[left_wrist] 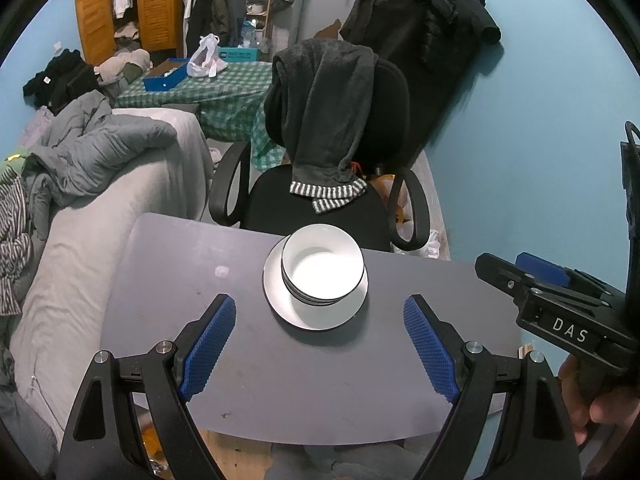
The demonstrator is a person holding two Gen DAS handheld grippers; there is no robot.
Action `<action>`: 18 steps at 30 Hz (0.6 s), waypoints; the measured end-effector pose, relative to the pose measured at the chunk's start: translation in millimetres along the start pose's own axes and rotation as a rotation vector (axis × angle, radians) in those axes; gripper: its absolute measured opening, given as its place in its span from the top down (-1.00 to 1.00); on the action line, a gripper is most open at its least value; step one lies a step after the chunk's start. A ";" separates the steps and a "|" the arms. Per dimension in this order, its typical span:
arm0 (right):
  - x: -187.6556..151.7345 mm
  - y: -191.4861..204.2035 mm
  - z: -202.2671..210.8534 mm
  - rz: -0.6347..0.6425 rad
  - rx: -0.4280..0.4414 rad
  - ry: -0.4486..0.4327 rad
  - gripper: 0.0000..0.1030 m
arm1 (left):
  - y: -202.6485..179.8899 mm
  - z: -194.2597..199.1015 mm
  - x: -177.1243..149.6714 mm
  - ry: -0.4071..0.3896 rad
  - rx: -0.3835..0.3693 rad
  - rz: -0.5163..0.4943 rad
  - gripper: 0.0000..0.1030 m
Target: Organize plates and bowls
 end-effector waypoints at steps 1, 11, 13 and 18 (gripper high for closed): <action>-0.1 0.1 0.0 0.000 0.001 0.001 -0.34 | 0.1 -0.4 0.5 0.004 0.000 0.001 -0.69; 3.1 -4.3 0.8 -0.001 0.003 0.006 -0.34 | -3.4 -6.6 4.8 0.007 0.018 -0.015 -0.69; 3.2 -4.3 0.5 0.002 0.002 0.006 -0.34 | -3.3 -6.9 5.3 0.005 0.023 -0.018 -0.69; 4.2 -5.8 -0.9 -0.002 0.010 0.008 -0.34 | -4.2 -5.3 6.9 -0.002 0.021 -0.025 -0.69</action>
Point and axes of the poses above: each gripper's, at about its wrist camera, not at the fingertips, and z roughly against the way its jaws point, y to its left, x to its top, the point moved 6 cm from there along -z, roughly the way its jaws point
